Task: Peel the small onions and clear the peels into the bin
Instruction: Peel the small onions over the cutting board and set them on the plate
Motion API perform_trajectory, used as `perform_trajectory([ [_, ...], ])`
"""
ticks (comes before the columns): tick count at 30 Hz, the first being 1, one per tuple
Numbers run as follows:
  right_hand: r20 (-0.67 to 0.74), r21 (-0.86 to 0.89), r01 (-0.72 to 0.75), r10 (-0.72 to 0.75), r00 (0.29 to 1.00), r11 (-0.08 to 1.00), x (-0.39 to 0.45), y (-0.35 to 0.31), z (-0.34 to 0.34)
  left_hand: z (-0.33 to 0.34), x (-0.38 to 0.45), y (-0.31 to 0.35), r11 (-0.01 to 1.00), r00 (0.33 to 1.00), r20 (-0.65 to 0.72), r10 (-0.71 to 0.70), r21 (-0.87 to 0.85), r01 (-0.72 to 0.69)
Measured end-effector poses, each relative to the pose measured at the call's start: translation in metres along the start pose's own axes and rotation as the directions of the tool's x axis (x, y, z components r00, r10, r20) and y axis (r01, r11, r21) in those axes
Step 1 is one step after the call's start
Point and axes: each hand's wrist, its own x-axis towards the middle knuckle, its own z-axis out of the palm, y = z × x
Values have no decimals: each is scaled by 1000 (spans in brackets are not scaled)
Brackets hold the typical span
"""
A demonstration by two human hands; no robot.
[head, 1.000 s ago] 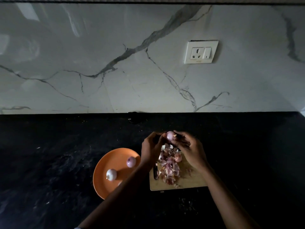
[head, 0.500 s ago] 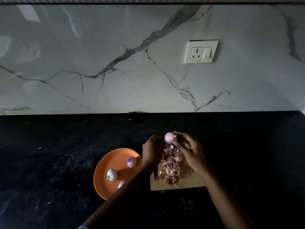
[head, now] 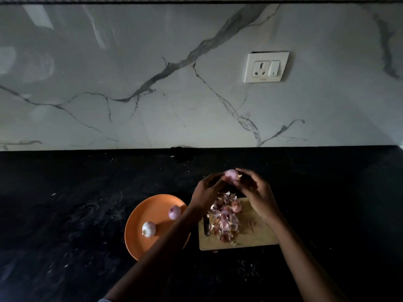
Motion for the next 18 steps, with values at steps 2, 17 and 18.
perform_trajectory([
  [2,14,-4,28,-28,1000,1000,1,0,2,1,0,3,1000,1000,-13,18,-13,-19],
  [17,8,-123,79,-79,997,989,4,6,5,-3,0,-1,997,995,-76,69,42,-66],
  [18,5,-125,82,-82,997,989,4,6,5,-3,-1,-1,994,993,-78,85,70,-80],
])
